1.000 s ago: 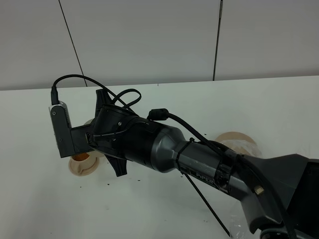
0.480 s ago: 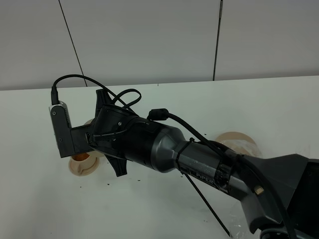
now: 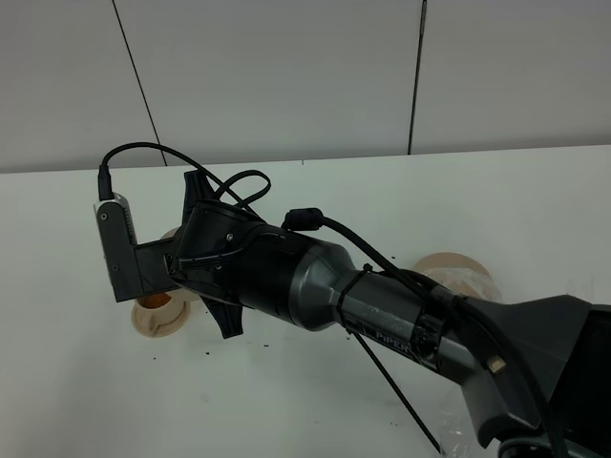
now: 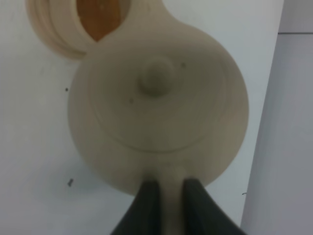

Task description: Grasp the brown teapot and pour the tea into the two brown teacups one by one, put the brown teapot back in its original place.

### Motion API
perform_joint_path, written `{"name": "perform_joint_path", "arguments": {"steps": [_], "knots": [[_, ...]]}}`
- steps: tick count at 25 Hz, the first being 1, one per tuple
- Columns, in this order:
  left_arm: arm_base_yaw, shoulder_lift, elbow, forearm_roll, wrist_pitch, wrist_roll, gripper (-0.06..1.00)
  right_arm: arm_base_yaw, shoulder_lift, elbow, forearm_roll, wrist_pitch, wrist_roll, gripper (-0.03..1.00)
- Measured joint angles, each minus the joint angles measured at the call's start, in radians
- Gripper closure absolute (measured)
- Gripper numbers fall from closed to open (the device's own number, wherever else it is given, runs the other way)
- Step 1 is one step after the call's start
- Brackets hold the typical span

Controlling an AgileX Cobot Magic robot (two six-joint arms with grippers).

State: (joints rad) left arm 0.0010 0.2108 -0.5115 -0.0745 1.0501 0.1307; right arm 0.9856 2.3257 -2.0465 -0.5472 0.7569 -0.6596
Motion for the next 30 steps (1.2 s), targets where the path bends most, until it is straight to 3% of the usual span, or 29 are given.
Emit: {"name": "perform_joint_path", "arguments": {"steps": [30], "knots": [[0.0,0.0,0.0,0.0,0.0,0.0,0.68,0.0,0.0,0.0,0.0,0.0,0.002,0.87]]}}
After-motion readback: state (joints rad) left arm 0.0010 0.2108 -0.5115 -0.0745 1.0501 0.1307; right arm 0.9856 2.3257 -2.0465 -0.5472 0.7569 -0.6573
